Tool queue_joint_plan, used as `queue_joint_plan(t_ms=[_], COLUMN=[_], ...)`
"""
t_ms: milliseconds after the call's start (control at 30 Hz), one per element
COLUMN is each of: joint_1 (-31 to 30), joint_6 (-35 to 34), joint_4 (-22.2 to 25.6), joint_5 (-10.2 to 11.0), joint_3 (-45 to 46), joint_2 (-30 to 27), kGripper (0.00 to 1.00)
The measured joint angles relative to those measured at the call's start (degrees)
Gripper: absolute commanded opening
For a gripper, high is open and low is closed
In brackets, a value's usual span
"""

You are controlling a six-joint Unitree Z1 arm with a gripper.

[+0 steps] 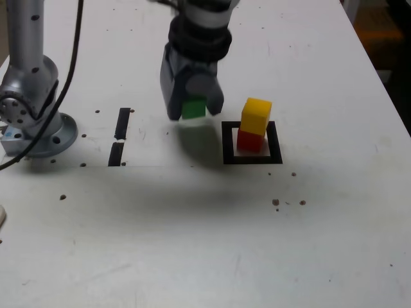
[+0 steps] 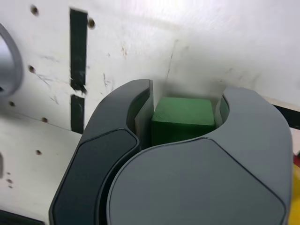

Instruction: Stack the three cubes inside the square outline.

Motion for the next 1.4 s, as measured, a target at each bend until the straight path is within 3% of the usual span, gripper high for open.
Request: queue_joint_plan(t_ms=[200, 367, 500, 633, 733, 833, 1100, 1400], joint_1=[-0.1, -2.5, -2.9, -3.6, -5.4, -6.1, -6.2, -7.1], joint_6=[6.6, 7.9, 9.2, 12.0, 15.3, 17.4, 22.1, 22.5], joint_4=[11.6, 22.1, 21.7, 22.8, 24.3, 25.0, 25.6, 25.2], joint_5=[3.7, 7.4, 7.3, 6.1, 6.5, 6.7, 5.5, 3.8], joint_3=[-10.7, -21.3, -27.7, -33.6, -40.2, -43.3, -42.9, -41.3], joint_2=[-1.8, -4.5, -2.5, 4.2, 10.4, 12.0, 14.7, 16.6], kGripper=[0.18, 0.16, 0.15, 0.15, 0.15, 0.15, 0.15, 0.16])
